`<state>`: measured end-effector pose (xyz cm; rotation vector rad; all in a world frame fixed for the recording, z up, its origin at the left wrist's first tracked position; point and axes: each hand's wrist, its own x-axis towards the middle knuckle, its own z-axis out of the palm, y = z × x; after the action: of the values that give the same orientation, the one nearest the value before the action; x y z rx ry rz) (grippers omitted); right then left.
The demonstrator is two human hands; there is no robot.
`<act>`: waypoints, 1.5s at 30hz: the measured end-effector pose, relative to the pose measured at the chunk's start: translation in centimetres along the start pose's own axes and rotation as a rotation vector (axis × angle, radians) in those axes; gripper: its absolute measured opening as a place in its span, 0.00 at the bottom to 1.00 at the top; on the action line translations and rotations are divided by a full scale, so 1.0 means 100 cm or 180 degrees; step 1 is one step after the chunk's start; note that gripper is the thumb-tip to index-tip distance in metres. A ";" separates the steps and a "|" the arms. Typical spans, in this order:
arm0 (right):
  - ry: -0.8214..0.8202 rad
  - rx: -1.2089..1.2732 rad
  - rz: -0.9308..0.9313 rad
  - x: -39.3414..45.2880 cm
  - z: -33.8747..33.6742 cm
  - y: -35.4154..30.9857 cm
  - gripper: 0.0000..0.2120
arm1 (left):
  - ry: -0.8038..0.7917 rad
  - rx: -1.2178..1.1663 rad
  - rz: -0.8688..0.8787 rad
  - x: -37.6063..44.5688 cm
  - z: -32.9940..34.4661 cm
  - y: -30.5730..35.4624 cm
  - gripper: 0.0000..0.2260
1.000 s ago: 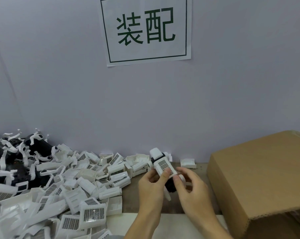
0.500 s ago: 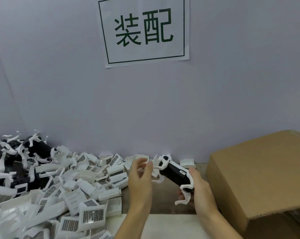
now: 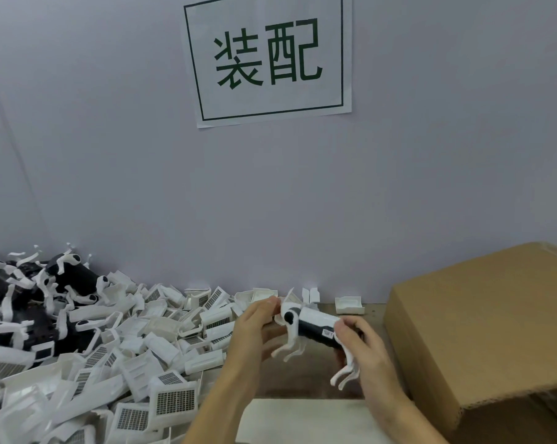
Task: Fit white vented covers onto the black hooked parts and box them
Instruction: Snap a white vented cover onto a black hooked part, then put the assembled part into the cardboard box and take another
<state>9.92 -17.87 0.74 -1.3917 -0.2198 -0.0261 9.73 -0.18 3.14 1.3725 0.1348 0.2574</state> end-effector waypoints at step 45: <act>0.1293 0.2451 -0.0346 0.054 -0.135 -0.151 0.29 | 0.0596 0.1043 -0.0068 -0.006 0.014 -0.034 0.13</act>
<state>14.81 -33.20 14.18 -0.5852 0.0412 -0.2832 9.79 -2.24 0.00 1.6696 0.3599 0.3574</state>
